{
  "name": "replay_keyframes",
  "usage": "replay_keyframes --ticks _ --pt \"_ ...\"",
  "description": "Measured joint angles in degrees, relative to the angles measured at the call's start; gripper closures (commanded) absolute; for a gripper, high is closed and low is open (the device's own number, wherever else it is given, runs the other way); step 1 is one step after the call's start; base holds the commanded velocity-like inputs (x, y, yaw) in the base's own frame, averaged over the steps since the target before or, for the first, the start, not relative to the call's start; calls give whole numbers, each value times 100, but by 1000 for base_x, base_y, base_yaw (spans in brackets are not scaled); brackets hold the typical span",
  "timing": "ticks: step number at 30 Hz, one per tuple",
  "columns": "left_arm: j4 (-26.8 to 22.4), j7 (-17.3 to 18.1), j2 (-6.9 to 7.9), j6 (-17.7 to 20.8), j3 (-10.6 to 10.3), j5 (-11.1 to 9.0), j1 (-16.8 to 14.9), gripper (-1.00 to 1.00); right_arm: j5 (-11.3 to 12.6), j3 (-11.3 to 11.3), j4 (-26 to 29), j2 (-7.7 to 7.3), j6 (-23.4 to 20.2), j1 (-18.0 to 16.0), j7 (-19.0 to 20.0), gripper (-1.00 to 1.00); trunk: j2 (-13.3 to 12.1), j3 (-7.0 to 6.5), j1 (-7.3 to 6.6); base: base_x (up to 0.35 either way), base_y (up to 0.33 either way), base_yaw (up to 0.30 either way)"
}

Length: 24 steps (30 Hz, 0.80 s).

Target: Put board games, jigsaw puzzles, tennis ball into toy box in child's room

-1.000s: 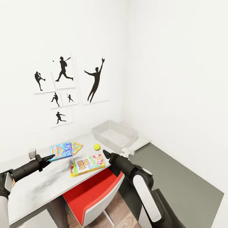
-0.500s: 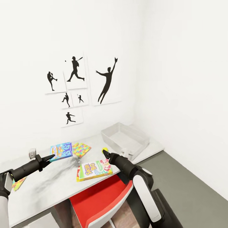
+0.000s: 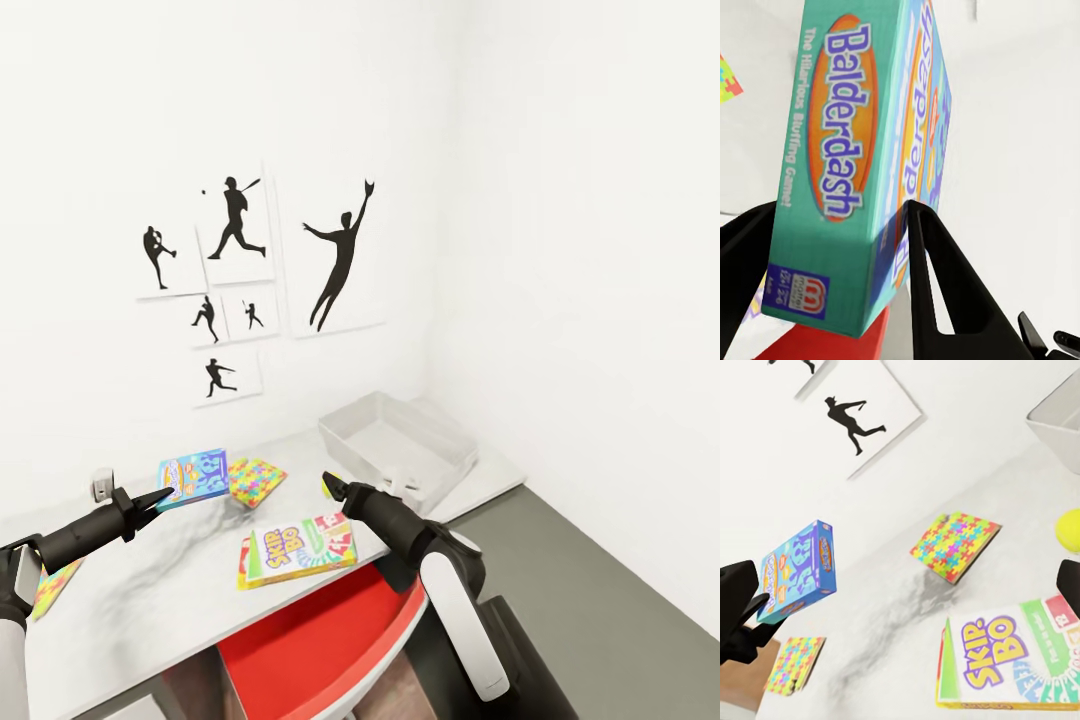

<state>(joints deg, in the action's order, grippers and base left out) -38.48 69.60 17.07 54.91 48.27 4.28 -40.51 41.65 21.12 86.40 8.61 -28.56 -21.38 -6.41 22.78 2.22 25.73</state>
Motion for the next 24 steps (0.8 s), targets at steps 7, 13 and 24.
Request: replay_keyframes --ticks 7,13,24 --pt "0 0 -4 0 0 0 0 100 -6 -9 0 0 7 2 24 -100 0 0 0 114 0 0" --pt "0 0 -9 -8 3 0 0 100 -1 -5 0 0 3 1 29 -100 -1 0 1 56 0 0" --pt "0 11 -6 28 8 0 0 100 -8 -2 14 0 -2 2 22 -100 0 0 1 2 0 0"
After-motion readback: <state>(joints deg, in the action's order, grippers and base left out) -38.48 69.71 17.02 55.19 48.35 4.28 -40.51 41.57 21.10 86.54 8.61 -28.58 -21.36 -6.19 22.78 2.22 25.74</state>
